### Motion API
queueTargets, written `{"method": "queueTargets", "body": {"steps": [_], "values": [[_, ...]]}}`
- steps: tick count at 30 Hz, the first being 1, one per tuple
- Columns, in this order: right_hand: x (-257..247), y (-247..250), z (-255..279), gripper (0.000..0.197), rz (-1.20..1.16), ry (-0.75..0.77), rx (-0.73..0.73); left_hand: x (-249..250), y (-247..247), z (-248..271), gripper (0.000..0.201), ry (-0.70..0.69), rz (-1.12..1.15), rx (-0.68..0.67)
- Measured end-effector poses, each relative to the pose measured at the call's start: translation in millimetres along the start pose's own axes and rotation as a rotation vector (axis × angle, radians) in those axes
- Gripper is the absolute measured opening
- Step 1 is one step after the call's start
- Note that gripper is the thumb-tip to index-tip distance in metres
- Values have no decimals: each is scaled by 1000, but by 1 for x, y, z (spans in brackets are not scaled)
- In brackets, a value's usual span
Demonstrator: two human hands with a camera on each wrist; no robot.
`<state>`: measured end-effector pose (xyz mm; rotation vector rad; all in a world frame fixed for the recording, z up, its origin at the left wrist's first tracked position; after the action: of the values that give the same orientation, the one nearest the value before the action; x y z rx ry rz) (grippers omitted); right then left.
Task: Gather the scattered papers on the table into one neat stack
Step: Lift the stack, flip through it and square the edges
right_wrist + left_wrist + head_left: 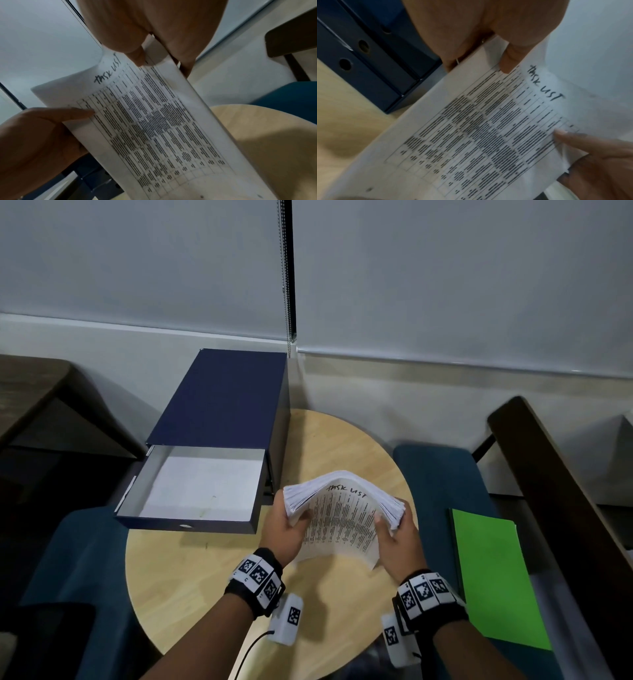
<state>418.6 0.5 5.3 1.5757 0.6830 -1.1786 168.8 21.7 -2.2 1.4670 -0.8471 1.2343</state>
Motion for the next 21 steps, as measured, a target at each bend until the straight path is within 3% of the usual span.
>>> {"method": "queueTargets", "body": {"steps": [3, 6, 9, 12, 15, 21], "values": [[-7, 10, -1, 41, -78, 1, 50, 2, 4, 3, 45, 0, 78, 7], [-29, 19, -3, 40, -186, 62, 121, 26, 10, 0, 54, -40, 235, 53], [-45, 22, -3, 24, -256, 110, 195, 41, 14, -4, 41, -80, 263, 107], [-46, 22, -7, 6, -235, 70, 255, 36, 16, -11, 21, -17, 221, 183], [-41, 21, -10, 11, -200, -4, 282, 29, 18, -15, 18, 44, 195, 247], [-36, 21, -12, 13, -231, -22, 290, 26, 16, -18, 19, 78, 228, 229]]}}
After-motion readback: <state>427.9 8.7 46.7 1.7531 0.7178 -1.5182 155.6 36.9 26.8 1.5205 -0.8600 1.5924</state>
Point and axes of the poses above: each hand's wrist, its own z-axis away from the middle knuckle, its own y-axis out of the back of the hand, x = y × z, the point moved 10 cm from there along -z, towards the middle knuckle, and after that the axes turned 10 degrees about x, right-handed, at the moved point
